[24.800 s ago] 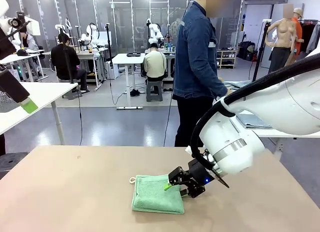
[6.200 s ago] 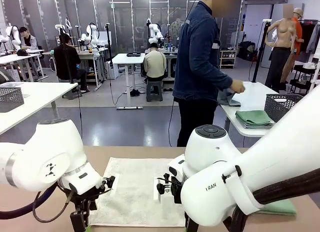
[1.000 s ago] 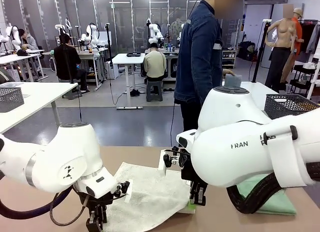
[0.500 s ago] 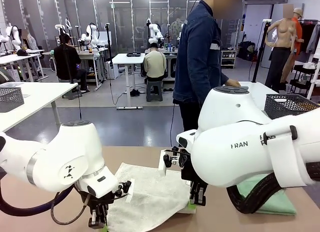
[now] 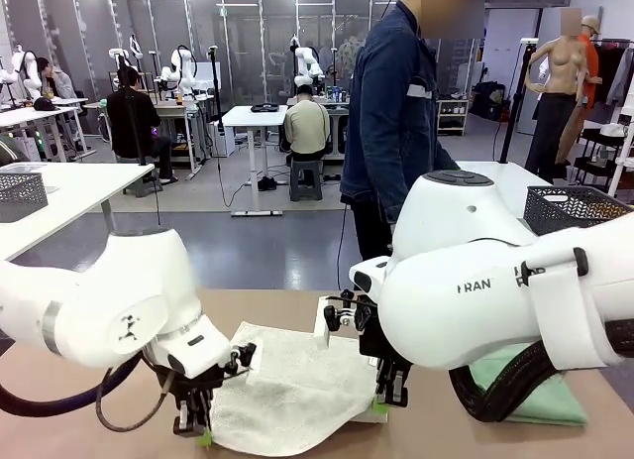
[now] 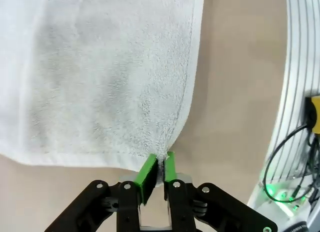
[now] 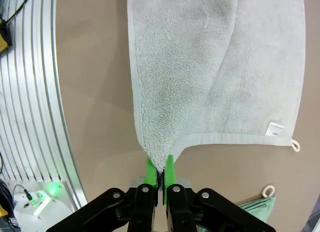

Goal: Fold the towels and place them in the basket.
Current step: When a person lays out a Towel with hook on the table, fold it in half twice.

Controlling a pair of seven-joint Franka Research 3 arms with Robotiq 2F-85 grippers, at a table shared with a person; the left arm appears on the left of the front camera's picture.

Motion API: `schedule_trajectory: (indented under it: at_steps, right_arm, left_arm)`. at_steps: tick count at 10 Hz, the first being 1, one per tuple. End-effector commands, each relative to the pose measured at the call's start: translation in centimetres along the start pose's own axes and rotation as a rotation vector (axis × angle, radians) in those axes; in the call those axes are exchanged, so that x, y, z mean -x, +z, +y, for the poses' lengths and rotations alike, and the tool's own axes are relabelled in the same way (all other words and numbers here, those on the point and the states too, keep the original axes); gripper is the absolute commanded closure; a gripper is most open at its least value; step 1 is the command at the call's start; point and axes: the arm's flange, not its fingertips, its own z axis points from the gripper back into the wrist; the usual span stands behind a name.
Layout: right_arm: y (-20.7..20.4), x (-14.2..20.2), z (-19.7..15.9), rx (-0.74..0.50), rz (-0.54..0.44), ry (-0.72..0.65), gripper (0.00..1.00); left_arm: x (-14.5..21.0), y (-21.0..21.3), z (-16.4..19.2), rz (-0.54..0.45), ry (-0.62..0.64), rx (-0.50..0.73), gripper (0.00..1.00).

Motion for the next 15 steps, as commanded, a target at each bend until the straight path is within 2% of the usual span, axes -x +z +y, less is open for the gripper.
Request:
schedule_trajectory:
  at_steps: [1,3,5,9,12,15]
  right_arm:
    - [0.8,1.5,1.5,-0.016,-0.046,0.028,1.00]
    - [2.6,1.9,1.6,0.032,-0.061,0.023,1.00]
    - [3.4,2.1,0.2,0.058,-0.047,0.020,1.00]
    - [2.0,-0.1,-5.8,0.052,0.027,0.082,1.00]
    - [-0.5,-1.3,-11.4,0.056,0.063,0.112,1.00]
    - [-3.5,-1.3,-16.3,0.070,0.130,0.065,1.00]
  left_arm:
    - [1.2,4.5,-2.0,0.010,-0.039,0.007,1.00]
    - [1.2,8.1,-3.5,-0.040,-0.084,0.014,1.00]
    - [-0.1,10.0,-2.8,-0.051,-0.089,-0.025,1.00]
    - [-4.1,11.8,4.9,-0.051,-0.045,-0.072,1.00]
    - [-5.2,10.6,11.6,0.005,0.053,-0.046,1.00]
    - [-5.3,8.4,17.1,0.018,0.095,-0.053,1.00]
